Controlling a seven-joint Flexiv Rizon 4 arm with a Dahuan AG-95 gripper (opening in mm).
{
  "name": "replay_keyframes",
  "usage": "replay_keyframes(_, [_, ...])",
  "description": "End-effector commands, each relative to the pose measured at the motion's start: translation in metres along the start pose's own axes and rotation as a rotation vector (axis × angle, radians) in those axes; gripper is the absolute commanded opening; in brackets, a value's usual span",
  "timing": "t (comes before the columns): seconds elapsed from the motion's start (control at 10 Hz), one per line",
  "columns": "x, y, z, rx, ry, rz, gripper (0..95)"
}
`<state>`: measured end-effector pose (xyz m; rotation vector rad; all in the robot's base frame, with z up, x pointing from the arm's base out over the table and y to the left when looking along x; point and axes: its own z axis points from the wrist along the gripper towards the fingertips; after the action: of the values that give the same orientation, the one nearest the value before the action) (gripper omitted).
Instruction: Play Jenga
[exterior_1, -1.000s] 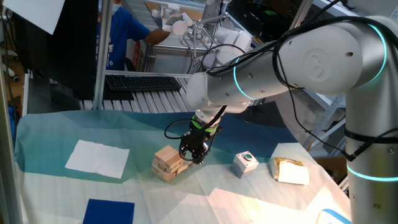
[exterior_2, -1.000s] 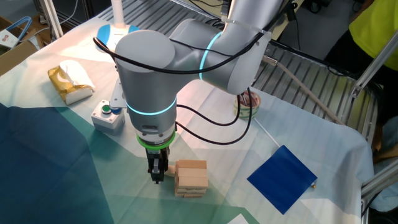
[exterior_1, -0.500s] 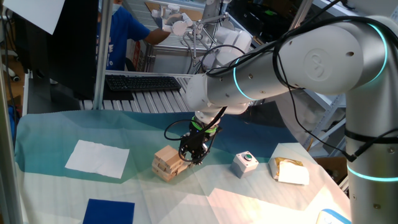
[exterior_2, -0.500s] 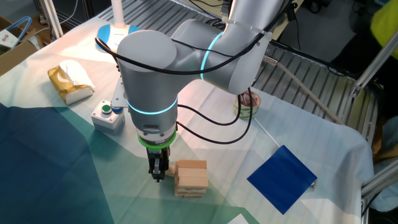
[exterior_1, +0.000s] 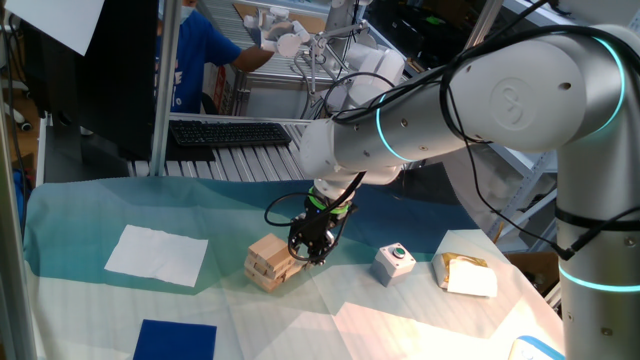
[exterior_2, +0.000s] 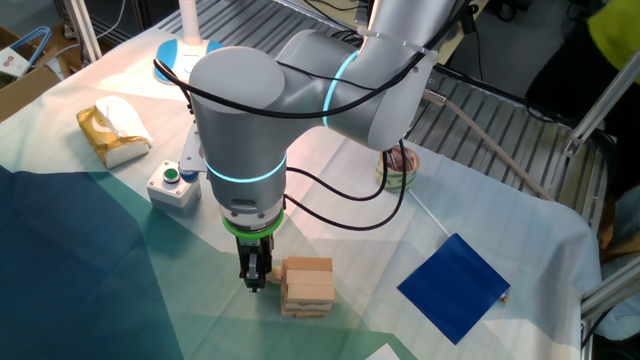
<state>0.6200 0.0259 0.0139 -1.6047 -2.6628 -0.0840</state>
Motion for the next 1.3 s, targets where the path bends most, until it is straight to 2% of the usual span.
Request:
replay_keyframes(0.1, [0.0001, -0.0001, 0.0, -0.004, 0.003, 0.0, 38.0])
replay_keyframes(0.4, [0.0001, -0.0001, 0.0, -0.007, 0.003, 0.0, 38.0])
replay_keyframes(0.5, [0.0001, -0.0001, 0.0, -0.008, 0.003, 0.0, 19.0])
replay_keyframes(1.3, [0.0004, -0.0004, 0.0005, -0.013, 0.004, -0.001, 19.0])
